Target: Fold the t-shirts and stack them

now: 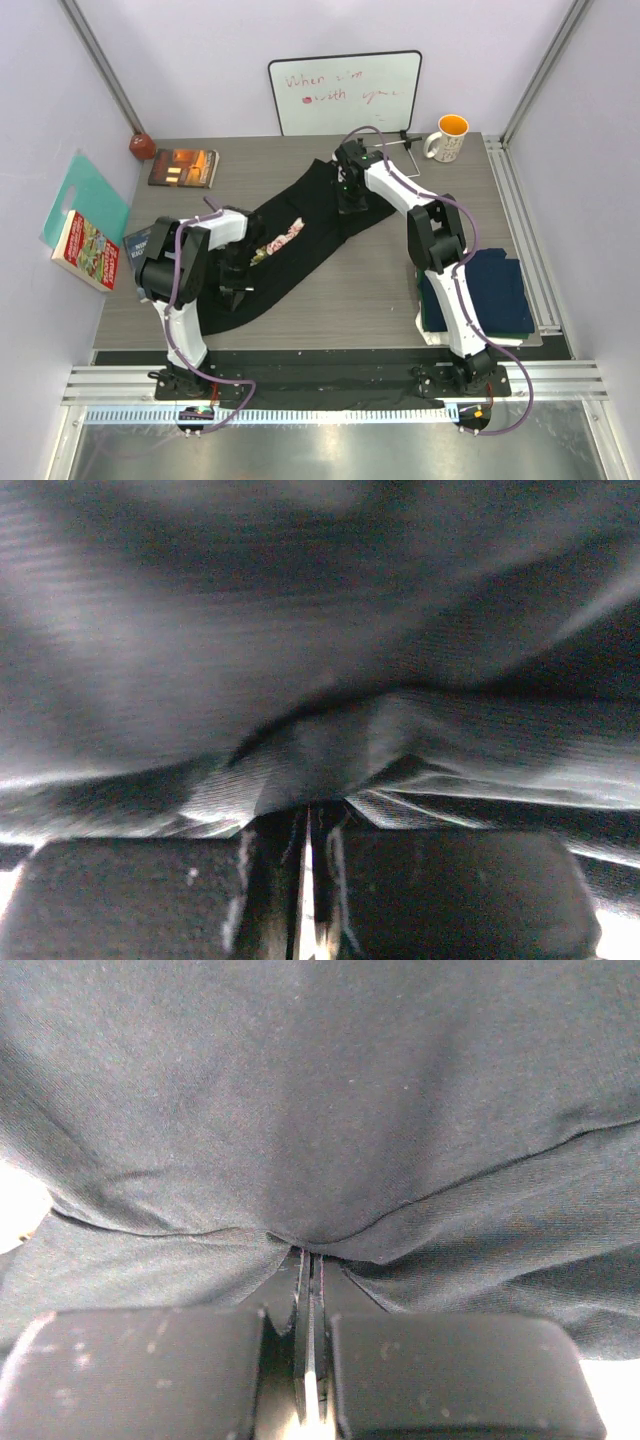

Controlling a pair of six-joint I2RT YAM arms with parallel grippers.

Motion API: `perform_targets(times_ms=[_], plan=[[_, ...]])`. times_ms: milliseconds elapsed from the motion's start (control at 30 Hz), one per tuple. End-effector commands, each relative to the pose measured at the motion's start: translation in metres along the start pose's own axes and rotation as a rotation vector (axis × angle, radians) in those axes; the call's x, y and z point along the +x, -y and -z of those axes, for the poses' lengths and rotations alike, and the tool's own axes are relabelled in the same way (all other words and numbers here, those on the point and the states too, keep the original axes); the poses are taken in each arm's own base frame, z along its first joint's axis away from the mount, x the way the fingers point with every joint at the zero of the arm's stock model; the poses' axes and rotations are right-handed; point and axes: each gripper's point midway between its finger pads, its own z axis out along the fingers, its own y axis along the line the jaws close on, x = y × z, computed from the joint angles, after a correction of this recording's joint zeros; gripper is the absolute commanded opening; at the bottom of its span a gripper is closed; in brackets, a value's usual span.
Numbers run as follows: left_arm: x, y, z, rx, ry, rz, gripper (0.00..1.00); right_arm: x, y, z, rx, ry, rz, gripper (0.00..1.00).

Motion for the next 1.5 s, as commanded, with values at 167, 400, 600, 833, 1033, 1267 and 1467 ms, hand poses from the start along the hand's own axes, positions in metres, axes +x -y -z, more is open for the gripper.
perform_targets(times_ms=[167, 400, 600, 833, 1033, 1267, 1467], plan=[[0.021, 0.022, 0.003, 0.018, -0.015, -0.045, 0.01, 0.002, -0.032, -0.054, -0.05, -0.01, 0.044, 0.01], [0.023, 0.048, 0.006, 0.054, -0.019, -0.096, 0.01, -0.021, -0.052, -0.068, -0.14, 0.049, 0.032, 0.01], [0.028, 0.062, 0.01, 0.05, -0.033, -0.159, 0.02, -0.046, -0.07, -0.08, -0.231, 0.138, 0.009, 0.01], [0.015, 0.084, 0.02, 0.098, -0.026, -0.173, 0.01, -0.088, -0.062, -0.076, -0.246, 0.253, -0.055, 0.11], [0.002, 0.111, 0.02, 0.142, -0.047, -0.202, 0.02, -0.117, -0.024, -0.057, -0.231, 0.319, -0.129, 0.23], [-0.02, 0.168, 0.03, 0.206, -0.051, -0.281, 0.02, -0.149, 0.03, -0.033, -0.188, 0.409, -0.207, 0.34], [-0.023, 0.207, 0.034, 0.208, -0.055, -0.364, 0.01, -0.176, 0.046, 0.008, -0.226, 0.504, -0.197, 0.44]])
